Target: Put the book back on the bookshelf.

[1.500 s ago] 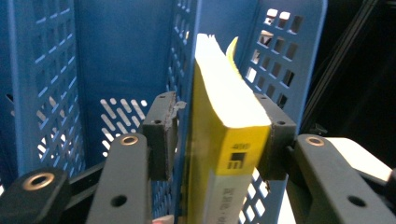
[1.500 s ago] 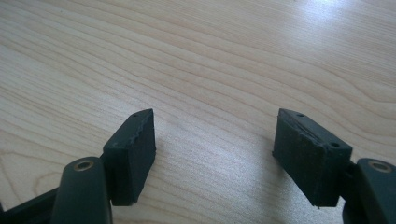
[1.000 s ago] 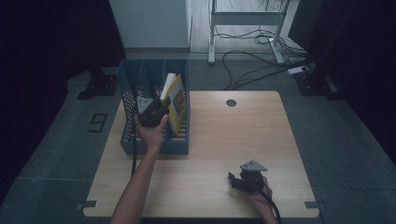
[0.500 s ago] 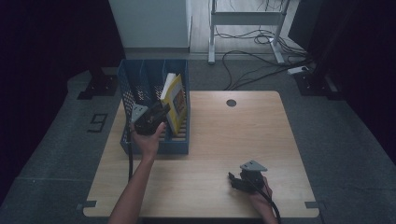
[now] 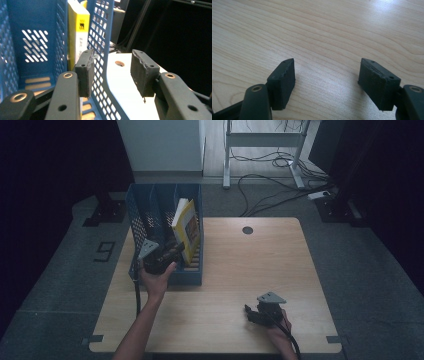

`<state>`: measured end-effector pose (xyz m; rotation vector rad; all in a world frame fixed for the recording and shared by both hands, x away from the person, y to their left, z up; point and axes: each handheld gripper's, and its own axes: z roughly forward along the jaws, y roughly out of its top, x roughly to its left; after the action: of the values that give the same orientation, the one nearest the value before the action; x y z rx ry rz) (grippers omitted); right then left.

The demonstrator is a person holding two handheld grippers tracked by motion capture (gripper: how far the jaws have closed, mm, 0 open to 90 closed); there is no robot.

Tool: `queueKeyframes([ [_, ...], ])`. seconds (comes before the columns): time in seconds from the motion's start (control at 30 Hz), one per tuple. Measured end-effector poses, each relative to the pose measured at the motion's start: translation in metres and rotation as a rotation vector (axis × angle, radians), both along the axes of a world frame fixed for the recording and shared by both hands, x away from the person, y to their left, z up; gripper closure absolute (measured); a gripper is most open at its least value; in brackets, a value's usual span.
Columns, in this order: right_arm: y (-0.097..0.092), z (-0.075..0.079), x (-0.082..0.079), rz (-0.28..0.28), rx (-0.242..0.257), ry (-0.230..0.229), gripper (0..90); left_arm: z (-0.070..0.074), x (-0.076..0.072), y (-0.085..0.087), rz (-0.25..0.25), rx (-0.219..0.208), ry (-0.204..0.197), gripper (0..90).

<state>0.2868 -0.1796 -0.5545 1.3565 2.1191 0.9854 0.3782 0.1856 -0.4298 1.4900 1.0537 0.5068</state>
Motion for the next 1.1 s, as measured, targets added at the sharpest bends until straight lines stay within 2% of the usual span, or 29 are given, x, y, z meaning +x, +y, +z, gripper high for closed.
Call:
queueKeyframes([
  [0.27, 0.0, 0.0, 0.001, 0.001, 0.0, -0.001, 28.8, -0.003, -0.009, -0.003, -0.07, 0.025, 0.038, 54.1],
  [0.6, 0.0, 0.0, 0.001, 0.002, 0.0, -0.001, 28.7, -0.013, -0.03, 0.002, -0.137, 0.01, 0.094, 54.0],
  [0.67, 0.0, 0.0, 0.001, 0.002, 0.0, -0.001, 28.8, -0.02, -0.036, 0.003, -0.146, 0.024, 0.103, 54.0],
  [0.77, 0.0, 0.0, 0.001, 0.003, -0.001, -0.001, 28.8, -0.029, -0.044, 0.005, -0.161, 0.021, 0.125, 54.0],
  [0.93, 0.0, 0.0, 0.001, 0.003, -0.001, -0.001, 28.8, -0.047, -0.051, 0.004, -0.182, 0.07, 0.157, 54.0],
  [1.1, 0.0, 0.0, 0.001, 0.003, -0.001, -0.001, 28.8, -0.067, -0.056, 0.004, -0.206, 0.073, 0.203, 54.0],
])
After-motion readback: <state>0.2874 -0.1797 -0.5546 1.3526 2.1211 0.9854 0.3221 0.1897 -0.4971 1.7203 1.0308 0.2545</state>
